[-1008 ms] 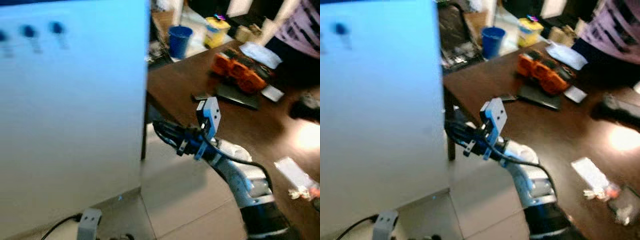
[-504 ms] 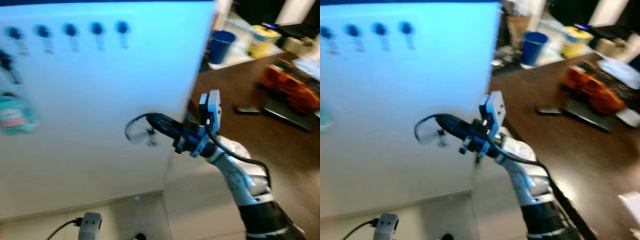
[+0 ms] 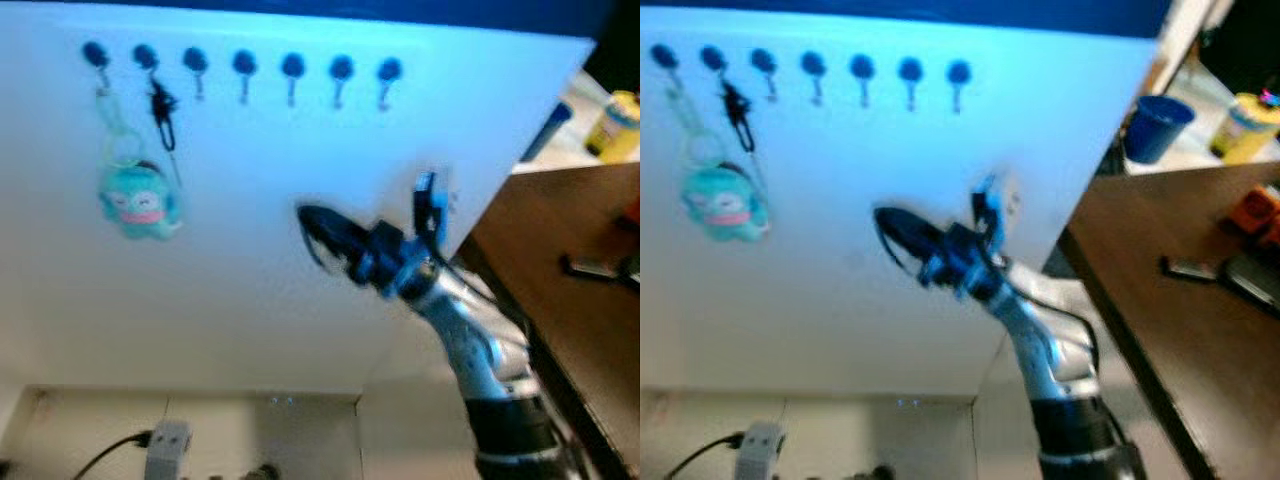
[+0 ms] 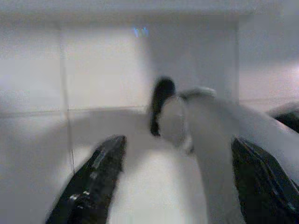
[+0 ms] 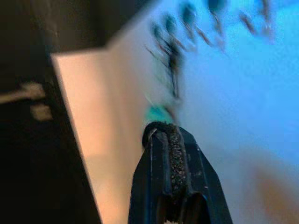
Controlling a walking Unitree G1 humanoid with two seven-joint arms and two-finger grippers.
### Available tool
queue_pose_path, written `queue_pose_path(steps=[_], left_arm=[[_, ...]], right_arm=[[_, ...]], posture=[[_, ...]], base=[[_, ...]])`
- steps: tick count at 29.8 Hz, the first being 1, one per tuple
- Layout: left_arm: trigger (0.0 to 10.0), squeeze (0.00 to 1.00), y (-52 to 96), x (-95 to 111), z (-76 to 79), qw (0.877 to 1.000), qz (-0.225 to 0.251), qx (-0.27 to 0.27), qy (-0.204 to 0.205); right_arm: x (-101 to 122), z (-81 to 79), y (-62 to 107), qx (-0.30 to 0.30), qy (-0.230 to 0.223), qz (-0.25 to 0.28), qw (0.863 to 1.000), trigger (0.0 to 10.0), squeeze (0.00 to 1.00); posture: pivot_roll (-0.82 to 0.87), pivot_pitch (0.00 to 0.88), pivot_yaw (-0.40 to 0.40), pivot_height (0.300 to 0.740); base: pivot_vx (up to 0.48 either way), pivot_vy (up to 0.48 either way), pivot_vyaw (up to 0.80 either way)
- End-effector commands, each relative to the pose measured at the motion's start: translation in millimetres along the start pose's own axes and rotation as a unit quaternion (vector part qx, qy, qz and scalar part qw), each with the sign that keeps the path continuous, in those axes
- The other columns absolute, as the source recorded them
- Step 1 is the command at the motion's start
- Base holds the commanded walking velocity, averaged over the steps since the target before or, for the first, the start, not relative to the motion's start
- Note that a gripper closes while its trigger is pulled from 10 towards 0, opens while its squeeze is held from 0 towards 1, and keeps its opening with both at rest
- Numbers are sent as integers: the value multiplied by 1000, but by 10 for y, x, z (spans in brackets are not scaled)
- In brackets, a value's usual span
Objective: Hang keys on a hook
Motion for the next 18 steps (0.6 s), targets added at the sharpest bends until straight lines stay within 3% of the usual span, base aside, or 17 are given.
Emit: queue_pose_path(steps=[1, 10, 13, 18], left_arm=[[10000, 0, 28, -170, 51, 999, -31, -9, 1], [10000, 0, 32, -182, 51, 999, -33, -10, -4], [10000, 0, 34, -188, 60, 999, -32, -12, -3], [10000, 0, 33, -194, 69, 999, -34, -13, -7]], right_arm=[[65, 78, 101, -28, -13, 19, 999, 10000, 0], [283, 178, 245, -58, -37, 76, 995, 10000, 0], [434, 195, 314, -67, -51, 122, 989, 10000, 0], [500, 194, 339, -71, -58, 140, 986, 10000, 0]], posture=[[67, 57, 8, 740], [52, 57, 10, 740], [50, 63, 10, 740], [45, 65, 12, 740]], base=[[0, 0, 0], [0, 0, 0], [0, 0, -800], [0, 0, -726]])
Point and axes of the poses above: a point about 5 cm out from each wrist's last joint towards the gripper, its own y axis pointing back from the gripper into the wrist, its own x axis along the axis of the wrist's last joint, z = x × y, the point moved 1 cm from there along -y, pointing out of the wrist towards the gripper, and after that the axes turned 3 degrees about -y, right-handed, at the moved point
